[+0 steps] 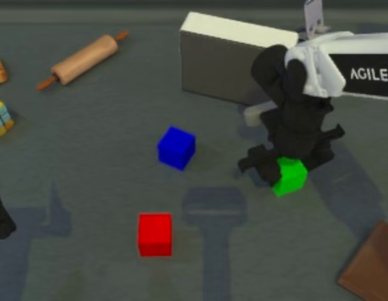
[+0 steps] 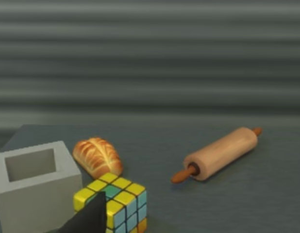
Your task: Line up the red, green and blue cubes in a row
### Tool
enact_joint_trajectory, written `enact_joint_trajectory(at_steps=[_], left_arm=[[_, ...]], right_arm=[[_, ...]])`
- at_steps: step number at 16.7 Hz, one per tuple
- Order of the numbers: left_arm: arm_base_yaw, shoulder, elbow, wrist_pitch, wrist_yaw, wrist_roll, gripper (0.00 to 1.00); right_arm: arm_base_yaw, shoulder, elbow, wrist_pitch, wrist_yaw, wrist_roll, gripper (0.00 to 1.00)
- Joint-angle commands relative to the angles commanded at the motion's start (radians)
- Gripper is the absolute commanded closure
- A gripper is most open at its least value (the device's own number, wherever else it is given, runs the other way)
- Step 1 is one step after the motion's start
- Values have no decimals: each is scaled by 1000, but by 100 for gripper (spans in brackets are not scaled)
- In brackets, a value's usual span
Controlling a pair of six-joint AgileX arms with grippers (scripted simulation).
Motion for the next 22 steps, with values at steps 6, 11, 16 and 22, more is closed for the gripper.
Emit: enact_joint_trajectory(at_steps=[6,11,16,22], left_arm=[[0,0,0,0,0,0,0],[0,0,0,0,0,0,0],[0,0,0,0,0,0,0],[0,0,0,0,0,0,0]], right_arm=[[-1,-19,36,-44,1,1,100],[5,-78,146,-225,0,-1,100],[1,-85,156,-239,0,0,100],[95,-92,160,-254,0,165,100]])
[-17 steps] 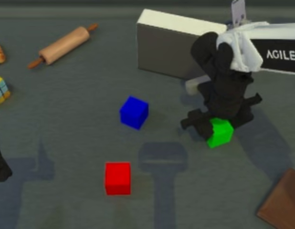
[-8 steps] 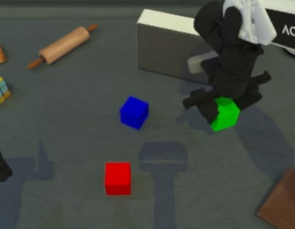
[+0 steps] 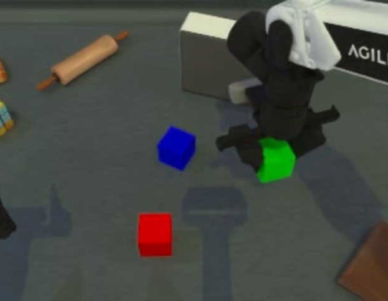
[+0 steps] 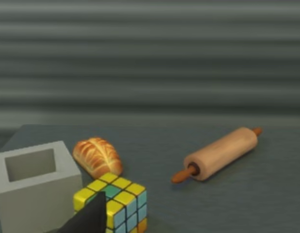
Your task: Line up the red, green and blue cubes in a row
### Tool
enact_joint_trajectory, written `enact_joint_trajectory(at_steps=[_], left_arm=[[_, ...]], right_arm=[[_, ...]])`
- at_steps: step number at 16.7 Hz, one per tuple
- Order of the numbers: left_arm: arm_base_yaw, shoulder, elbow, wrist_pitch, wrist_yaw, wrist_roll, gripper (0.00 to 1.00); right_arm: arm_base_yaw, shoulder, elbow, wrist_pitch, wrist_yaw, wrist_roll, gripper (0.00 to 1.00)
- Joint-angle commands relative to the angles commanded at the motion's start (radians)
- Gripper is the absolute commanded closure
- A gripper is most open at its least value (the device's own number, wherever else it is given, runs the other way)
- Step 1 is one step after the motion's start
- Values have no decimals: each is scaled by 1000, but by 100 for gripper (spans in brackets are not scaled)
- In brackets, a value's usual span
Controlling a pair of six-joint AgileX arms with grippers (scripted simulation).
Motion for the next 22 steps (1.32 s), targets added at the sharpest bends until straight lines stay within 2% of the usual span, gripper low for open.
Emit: enact_joint_trajectory(at_steps=[6,9,12,17,22], left_arm=[[0,0,0,0,0,0,0],[0,0,0,0,0,0,0],[0,0,0,0,0,0,0],[0,0,0,0,0,0,0],[0,0,0,0,0,0,0]], right_arm=[[196,-38,-25,-24,0,417,100],[275,-63,-38,-28,1,558,100],[304,-78,-46,-26,2,606,100],[300,-70,-56,-7,1,606,100],[303,-24,-173,162,2,609,100]])
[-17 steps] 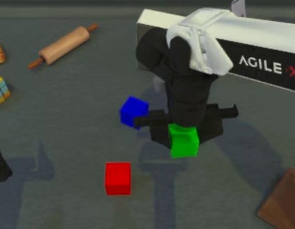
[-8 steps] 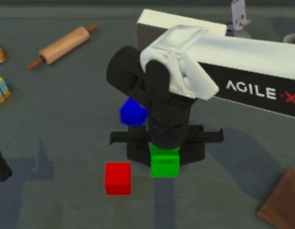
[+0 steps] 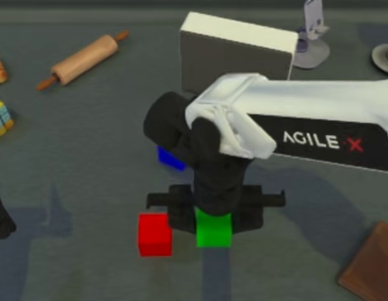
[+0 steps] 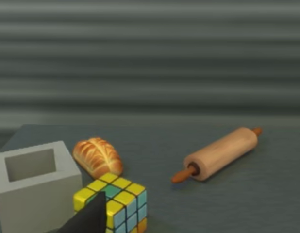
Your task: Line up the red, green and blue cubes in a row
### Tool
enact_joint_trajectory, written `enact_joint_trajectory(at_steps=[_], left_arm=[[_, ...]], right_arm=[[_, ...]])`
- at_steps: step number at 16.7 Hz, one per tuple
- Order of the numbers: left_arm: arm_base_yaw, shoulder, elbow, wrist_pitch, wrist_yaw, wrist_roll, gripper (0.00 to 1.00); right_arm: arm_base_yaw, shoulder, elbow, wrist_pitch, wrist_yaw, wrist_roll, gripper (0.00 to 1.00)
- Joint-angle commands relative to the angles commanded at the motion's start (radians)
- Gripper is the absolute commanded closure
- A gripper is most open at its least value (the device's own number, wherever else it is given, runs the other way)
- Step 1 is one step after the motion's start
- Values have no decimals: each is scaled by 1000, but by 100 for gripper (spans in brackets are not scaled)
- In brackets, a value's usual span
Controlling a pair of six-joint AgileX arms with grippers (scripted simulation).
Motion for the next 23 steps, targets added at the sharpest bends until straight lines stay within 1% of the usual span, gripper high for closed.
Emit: enact_joint_trajectory(at_steps=[2,6,19,20,23], left_arm=[[0,0,0,0,0,0,0],[0,0,0,0,0,0,0],[0,0,0,0,0,0,0],[0,0,0,0,0,0,0],[0,0,0,0,0,0,0]], right_arm=[[3,16,-38,50,1,0,100],[4,20,-46,60,1,0,100],[4,20,-46,60,1,0,2],[4,20,-46,60,1,0,0],[4,20,-46,60,1,0,0]])
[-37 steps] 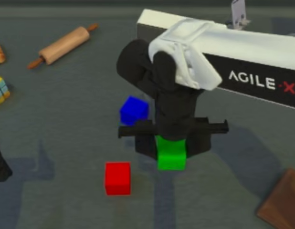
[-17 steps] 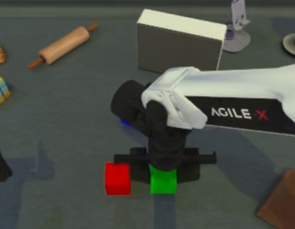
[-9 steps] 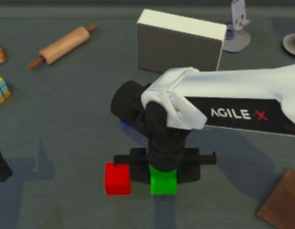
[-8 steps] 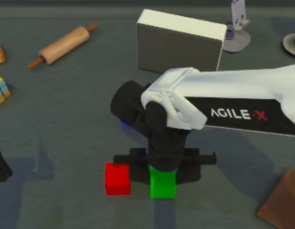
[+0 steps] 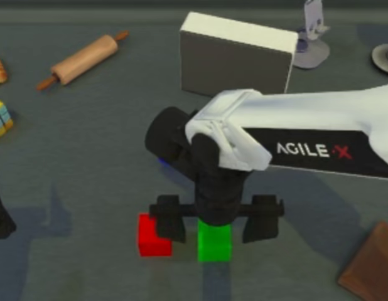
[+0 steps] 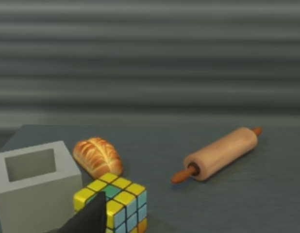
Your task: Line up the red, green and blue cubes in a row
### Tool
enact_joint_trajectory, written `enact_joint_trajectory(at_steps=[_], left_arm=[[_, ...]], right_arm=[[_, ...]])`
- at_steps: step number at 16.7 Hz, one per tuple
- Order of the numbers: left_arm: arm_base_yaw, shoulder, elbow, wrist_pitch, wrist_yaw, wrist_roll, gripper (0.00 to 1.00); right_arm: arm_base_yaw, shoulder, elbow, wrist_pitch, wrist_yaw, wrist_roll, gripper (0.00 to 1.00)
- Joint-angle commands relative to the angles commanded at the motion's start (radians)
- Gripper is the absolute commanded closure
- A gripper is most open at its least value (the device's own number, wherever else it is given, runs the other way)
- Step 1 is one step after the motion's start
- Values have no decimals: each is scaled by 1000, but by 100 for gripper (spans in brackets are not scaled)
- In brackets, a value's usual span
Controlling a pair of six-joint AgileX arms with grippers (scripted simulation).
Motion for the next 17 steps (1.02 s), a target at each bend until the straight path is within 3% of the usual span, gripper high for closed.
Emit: enact_joint_trajectory(at_steps=[7,13,17], left_arm=[[0,0,0,0,0,0,0],[0,0,0,0,0,0,0],[0,0,0,0,0,0,0]], right_arm=[[0,-4,16,-17,0,1,0],[7,-61,154,-223,-1,0,0],[7,-74,174,-248,-1,-2,0]])
